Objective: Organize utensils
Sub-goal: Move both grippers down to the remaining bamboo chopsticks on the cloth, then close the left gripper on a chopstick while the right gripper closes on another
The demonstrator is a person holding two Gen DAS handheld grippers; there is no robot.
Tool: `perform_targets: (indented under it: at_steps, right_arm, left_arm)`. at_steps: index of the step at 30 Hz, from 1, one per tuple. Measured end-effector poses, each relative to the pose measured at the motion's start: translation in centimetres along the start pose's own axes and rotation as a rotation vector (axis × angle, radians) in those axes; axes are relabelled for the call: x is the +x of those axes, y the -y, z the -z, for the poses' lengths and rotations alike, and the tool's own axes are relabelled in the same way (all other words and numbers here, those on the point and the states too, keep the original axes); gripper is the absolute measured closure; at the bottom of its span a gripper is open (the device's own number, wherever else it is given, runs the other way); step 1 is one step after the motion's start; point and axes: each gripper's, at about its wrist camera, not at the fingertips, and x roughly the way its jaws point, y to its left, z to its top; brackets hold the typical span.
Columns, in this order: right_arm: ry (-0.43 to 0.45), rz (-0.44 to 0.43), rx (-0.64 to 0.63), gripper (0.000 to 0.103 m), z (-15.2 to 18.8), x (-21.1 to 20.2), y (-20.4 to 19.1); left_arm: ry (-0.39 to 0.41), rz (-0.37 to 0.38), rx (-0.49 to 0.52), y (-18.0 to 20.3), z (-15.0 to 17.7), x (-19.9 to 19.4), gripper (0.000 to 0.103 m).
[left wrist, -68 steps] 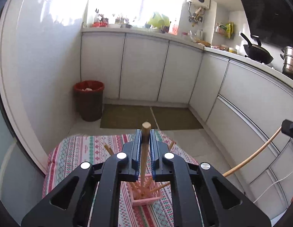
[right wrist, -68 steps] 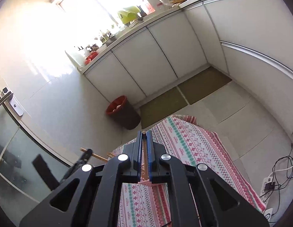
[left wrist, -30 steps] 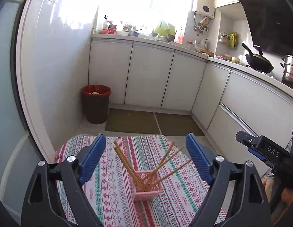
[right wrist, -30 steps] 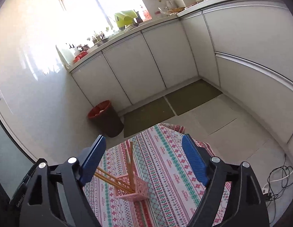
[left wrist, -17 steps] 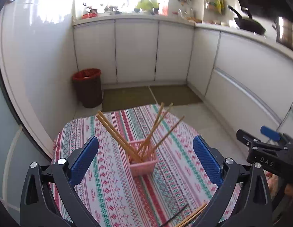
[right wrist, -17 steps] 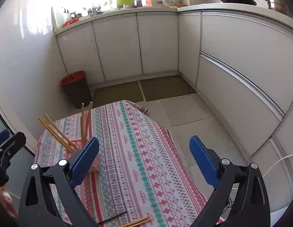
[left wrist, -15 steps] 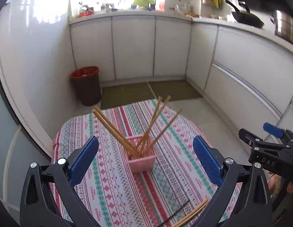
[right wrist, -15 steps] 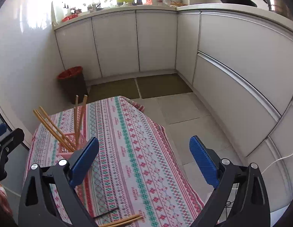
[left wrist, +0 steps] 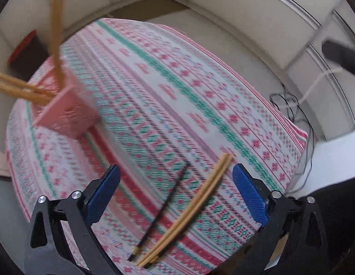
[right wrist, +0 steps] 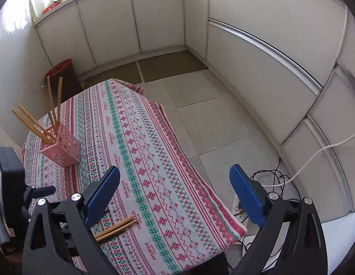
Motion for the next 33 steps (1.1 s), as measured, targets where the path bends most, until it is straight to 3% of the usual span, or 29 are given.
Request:
perform_targets:
  at_steps: [2, 4, 10, 20, 22, 23, 28, 33]
  right_arm:
    - [-0.017, 0.001, 0.054, 0.010, -0.3, 0.3, 1.6]
    - [-0.046, -0.011, 0.099, 0.010, -0.3, 0.8, 2.6]
    - [-0.178, -0.124, 0.189, 0.010, 0.1, 2.8, 3.7]
    - [-0.224, -0.128, 0.193, 0.010, 0.6, 4.0, 3.5]
    - [-0.235, -0.126, 0.191, 0.010, 0.7, 4.2, 3.5]
    - [-0.239, -0.124, 0.188, 0.010, 0.8, 4.4, 3.4]
    - [-0.298, -0.101, 0.163, 0.010, 1.9, 6.1, 2.4]
    - [-0.456, -0.168, 0.147, 0.011, 4.6, 9.4, -0.6]
  left_arm:
    - [-0.041, 0.016, 0.045, 1.5, -0.2, 1.1, 0.026]
    - [-0.094, 0.036, 0.083, 2.7, -0.4, 2.6, 0.049]
    - [-0.167, 0.019, 0.122, 3.4, -0.3, 5.8, 0.070]
    - [-0.192, 0.021, 0.149, 3.5, 0.2, 7.4, 0.075]
    - [-0.174, -0.020, 0.161, 4.1, 0.0, 8.1, 0.091]
    - [-0.165, -0.024, 0.163, 4.2, -0.1, 8.1, 0.091]
    - [-0.073, -0.015, 0.113, 2.9, -0.8, 6.2, 0.095]
    - [0.051, -0.014, 0.049, 0.0, -0.9, 0.4, 0.097]
